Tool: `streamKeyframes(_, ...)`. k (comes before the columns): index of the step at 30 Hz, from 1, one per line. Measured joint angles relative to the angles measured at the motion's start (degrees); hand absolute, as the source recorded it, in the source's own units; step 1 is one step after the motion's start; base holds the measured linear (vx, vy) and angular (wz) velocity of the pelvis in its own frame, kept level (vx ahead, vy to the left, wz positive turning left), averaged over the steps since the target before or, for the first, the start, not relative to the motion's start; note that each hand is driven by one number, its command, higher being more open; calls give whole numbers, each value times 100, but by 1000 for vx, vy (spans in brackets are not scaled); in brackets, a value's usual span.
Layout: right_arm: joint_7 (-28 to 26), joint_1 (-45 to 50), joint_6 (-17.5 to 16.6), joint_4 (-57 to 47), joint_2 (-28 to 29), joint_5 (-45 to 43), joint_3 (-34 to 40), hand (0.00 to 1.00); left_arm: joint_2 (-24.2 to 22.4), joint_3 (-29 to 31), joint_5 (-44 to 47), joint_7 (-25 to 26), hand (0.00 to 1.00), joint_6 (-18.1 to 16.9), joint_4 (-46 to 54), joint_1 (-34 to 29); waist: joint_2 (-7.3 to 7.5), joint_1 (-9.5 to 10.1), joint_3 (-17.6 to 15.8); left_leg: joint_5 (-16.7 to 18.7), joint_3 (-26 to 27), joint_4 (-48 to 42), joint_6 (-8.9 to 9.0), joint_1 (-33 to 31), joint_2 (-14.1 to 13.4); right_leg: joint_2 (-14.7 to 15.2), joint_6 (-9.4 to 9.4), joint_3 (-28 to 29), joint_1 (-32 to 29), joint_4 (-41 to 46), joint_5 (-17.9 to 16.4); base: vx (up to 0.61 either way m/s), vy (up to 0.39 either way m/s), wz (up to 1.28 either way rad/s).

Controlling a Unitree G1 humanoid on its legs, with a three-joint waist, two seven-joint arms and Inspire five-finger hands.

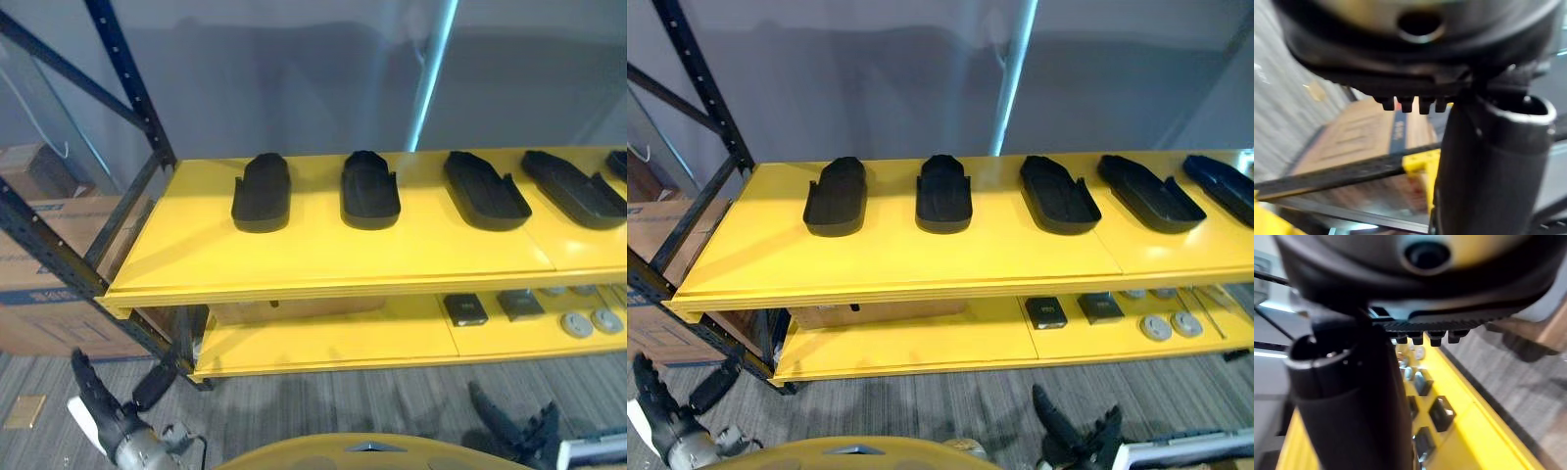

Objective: Walk over and take three plastic housings, then place them on the shelf

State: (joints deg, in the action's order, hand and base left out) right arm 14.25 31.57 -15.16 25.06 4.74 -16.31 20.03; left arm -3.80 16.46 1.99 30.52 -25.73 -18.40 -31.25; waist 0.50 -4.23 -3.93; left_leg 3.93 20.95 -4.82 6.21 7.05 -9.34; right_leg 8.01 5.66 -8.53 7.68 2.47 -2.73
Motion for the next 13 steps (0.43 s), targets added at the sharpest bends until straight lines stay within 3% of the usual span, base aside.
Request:
streamKeyframes(2,-283,-245,369,687,-6,-329,173,100,14,41,265,-351,100,174,-869,53,44,116,-17,-22,27,28,38,77,-20,-12,-7,-16,58,47,-62,11,-15,3)
streamKeyframes(6,-1069,-798,1086,1761,-7,-613,667,100,22,180,214,-1285,100,737,-1906,260,38,158,-46,-114,83,257,78,238,-5,-31,-7,-3,95,39,-65,17,-5,-2)
streamKeyframes(9,-1525,-929,1202,2005,-27,-410,901,100,52,168,215,-1905,100,1016,-2103,549,-41,244,-70,-182,172,394,105,423,-7,-64,-6,91,165,31,-71,48,0,-15)
streamKeyframes(13,-1814,-1279,1223,2052,-128,-414,1078,100,320,-54,507,-2481,100,1399,-2308,1115,-78,219,-142,-268,232,578,133,573,-3,-117,-4,199,165,0,-64,18,-3,-16)
